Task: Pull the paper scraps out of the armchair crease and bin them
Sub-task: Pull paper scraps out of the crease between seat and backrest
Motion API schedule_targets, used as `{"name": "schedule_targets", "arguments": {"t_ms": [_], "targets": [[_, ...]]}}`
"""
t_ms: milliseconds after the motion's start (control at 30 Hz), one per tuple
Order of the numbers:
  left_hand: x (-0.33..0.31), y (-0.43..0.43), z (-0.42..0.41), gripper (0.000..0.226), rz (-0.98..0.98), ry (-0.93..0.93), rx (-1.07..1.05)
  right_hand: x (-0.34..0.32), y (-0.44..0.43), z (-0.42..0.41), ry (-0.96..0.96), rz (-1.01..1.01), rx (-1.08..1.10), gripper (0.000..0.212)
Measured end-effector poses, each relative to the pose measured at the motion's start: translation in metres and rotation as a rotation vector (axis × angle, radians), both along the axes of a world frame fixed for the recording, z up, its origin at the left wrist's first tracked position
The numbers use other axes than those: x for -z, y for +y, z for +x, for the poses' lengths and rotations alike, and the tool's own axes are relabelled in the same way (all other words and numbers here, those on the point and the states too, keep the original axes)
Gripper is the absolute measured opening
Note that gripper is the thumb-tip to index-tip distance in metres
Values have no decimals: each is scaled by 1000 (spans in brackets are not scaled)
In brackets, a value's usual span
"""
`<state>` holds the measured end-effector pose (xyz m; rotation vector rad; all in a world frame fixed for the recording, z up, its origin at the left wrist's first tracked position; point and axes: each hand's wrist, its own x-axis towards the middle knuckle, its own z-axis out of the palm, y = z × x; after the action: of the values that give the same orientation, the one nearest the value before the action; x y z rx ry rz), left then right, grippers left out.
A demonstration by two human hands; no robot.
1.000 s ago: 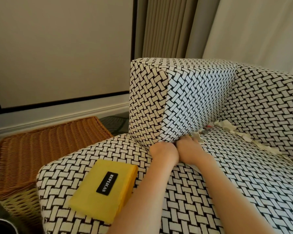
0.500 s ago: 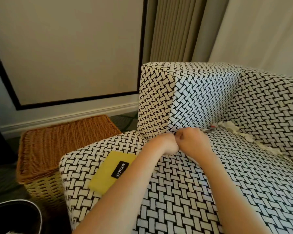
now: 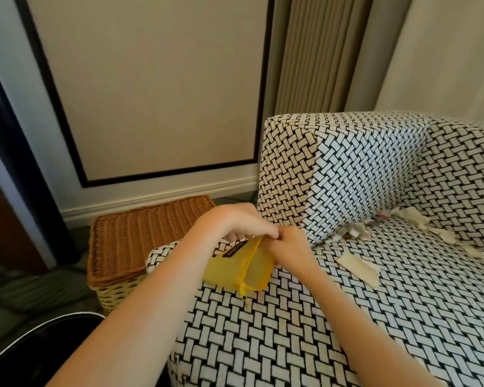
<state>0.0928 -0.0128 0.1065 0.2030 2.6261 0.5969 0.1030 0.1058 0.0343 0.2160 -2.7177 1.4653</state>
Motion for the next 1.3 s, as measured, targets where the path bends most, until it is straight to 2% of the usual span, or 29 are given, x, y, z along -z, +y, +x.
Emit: {"name": "schedule_targets", "arguments": {"t_ms": [100,167,233,300,367,467,567,633,767,833,933,1133,1233,1300], "targets": [[-20,1,6,18,41,66,21,-7,6,-2,-23,6,127,18],[-29,5,8,15,145,108,15,-12,11,-3,-86,3,163,18],[-36,13,13,13,334,64,4,-17,16,-3,-151,-41,192,22],[-38,24,19,20,399,-41,23,-22,20,-3,-177,-79,219,27],[-34,34,20,23,226,-56,45,-26,21,-1,-194,-128,212,20],[-28,38,19,30,-163,71,54,-29,23,-1,-247,-195,169,8],[-24,37,14,32,-282,137,46,-33,22,-1,-259,-153,97,7],[-20,35,6,24,-213,141,7,-36,20,1,-266,-130,42,12],[-5,29,-10,19,226,-12,-138,-35,22,1,-259,-86,6,19],[-3,26,-11,15,318,-60,-112,-35,26,-1,-260,-66,2,18],[-6,22,-16,11,232,-60,-17,-37,29,-3,-268,-111,-26,17],[-8,19,-26,24,112,-11,69,-34,31,-7,-270,-143,-41,23],[-8,19,-29,16,91,19,83,-35,32,-9,-289,-157,-65,30],[-10,17,-31,16,120,29,81,-35,34,-11,-315,-184,-85,27]]}}
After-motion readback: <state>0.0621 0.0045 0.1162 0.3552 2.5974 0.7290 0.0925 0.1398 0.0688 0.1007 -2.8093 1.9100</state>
